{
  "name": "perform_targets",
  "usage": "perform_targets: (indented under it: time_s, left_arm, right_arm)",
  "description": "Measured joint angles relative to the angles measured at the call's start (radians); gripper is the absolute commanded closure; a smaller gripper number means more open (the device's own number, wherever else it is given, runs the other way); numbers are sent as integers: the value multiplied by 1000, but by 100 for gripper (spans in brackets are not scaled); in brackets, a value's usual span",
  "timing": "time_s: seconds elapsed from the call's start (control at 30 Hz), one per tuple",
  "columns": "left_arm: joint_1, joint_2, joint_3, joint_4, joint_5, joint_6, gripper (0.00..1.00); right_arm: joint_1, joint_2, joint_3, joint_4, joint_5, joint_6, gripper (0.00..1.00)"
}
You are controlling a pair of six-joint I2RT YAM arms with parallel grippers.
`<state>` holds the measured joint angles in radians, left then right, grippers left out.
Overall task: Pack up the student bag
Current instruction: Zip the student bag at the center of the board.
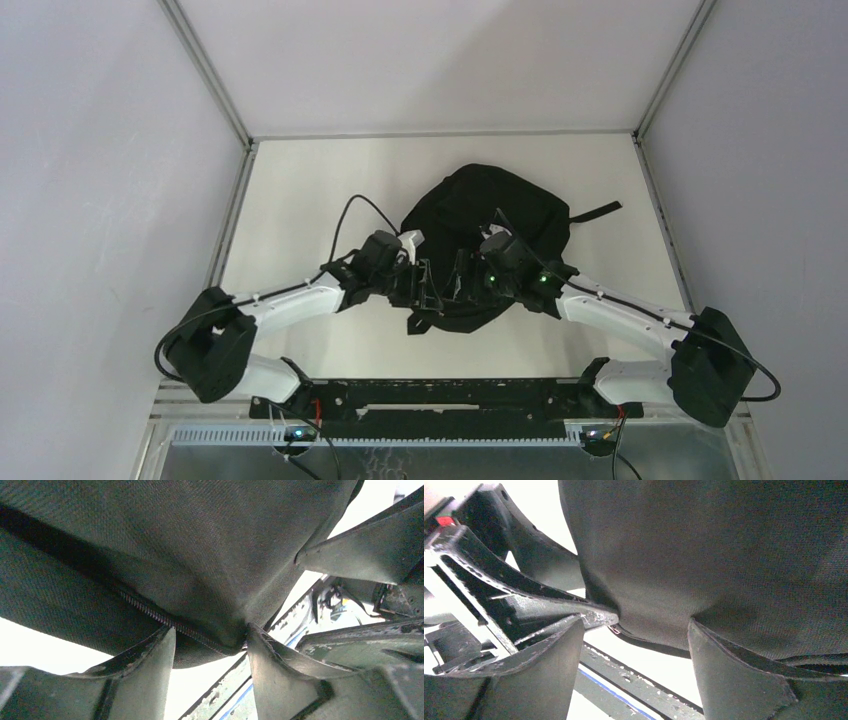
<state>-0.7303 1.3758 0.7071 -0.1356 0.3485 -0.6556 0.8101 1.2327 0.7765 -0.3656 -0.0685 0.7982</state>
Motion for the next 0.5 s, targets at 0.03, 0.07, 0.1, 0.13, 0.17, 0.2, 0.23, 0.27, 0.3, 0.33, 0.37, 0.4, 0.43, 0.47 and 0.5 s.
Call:
perform_targets:
  time_s: [0.03, 0.07, 0.1, 0.13, 0.17, 0.2, 0.23, 0.27, 0.3, 0.33, 0.37, 0.4, 0.43, 0.47, 0.5]
  left_arm:
    - [0, 13, 0, 0, 23, 0, 39]
    - [0, 27, 0, 1, 46, 0, 39]
    - [0, 38, 0, 2, 62, 0, 39]
    - [0, 51, 0, 2, 85, 0, 39]
    - [0, 61, 0, 5, 104, 0, 40]
    - [0, 71, 0, 8, 122, 0, 41]
    - [0, 76, 0, 15, 140, -1, 41]
    - [0, 79, 0, 23, 155, -3, 42]
    - [0, 80, 0, 33, 172, -10, 42]
    - [0, 81, 0, 48, 193, -18, 42]
    - [0, 81, 0, 64, 213, -26, 42]
    - [0, 82, 0, 79, 232, -35, 42]
    - [0, 82, 0, 98, 251, -46, 42]
    - [0, 82, 0, 115, 271, -55, 42]
    - [0, 82, 0, 130, 288, -63, 42]
  right_arm:
    - [-4, 0, -4, 0, 0, 1, 16]
    - [-6, 0, -6, -1, 0, 3, 16]
    - [-9, 0, -10, 0, 0, 4, 16]
    - [-11, 0, -12, -2, 1, 8, 16]
    - [-12, 0, -13, -3, 1, 8, 16]
    - [-12, 0, -13, -5, 2, 10, 16]
    - [-12, 0, -13, -5, 3, 11, 16]
    - [-12, -1, -13, -5, 4, 12, 16]
    - [-13, -1, -15, -4, 4, 13, 16]
    - [-13, -2, -18, -4, 4, 14, 16]
    - [-14, -2, -21, -4, 7, 15, 16]
    - [-17, -3, -23, -4, 7, 17, 16]
    - [-19, -3, -26, -4, 8, 19, 16]
    - [-21, -3, -26, -4, 9, 19, 16]
    - [-24, -3, -28, -3, 9, 20, 16]
